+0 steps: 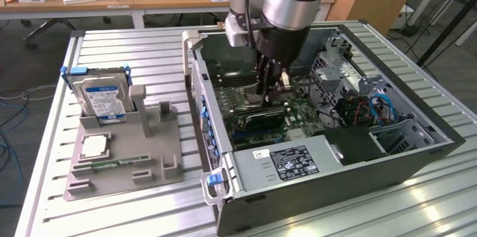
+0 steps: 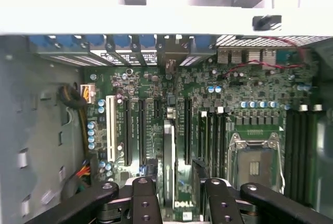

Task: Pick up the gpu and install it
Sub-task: 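Insert the gpu into the slot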

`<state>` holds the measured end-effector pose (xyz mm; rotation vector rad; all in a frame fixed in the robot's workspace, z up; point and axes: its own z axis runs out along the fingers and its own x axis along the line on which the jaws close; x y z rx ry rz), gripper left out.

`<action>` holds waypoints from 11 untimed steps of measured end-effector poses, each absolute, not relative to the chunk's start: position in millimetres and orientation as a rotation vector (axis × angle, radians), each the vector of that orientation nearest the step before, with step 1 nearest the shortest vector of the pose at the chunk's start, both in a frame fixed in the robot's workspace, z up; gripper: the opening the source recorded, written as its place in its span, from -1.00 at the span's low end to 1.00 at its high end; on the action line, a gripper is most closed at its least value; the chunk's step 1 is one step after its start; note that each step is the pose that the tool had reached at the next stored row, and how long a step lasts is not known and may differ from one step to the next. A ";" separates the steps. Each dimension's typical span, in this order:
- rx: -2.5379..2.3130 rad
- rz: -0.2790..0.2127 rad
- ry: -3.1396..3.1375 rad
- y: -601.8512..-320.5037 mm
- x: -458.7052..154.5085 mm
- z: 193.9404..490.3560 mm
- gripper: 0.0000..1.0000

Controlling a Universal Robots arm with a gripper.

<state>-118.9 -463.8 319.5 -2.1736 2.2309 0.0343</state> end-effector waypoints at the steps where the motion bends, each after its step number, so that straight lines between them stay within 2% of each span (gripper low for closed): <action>1: -2.174 0.034 2.231 -463.8 -118.9 323.7 -0.21; 8: -2.173 0.034 2.231 -463.8 -118.9 351.6 -0.21; 11: -2.173 0.034 2.230 -463.8 -118.9 354.4 -0.21</action>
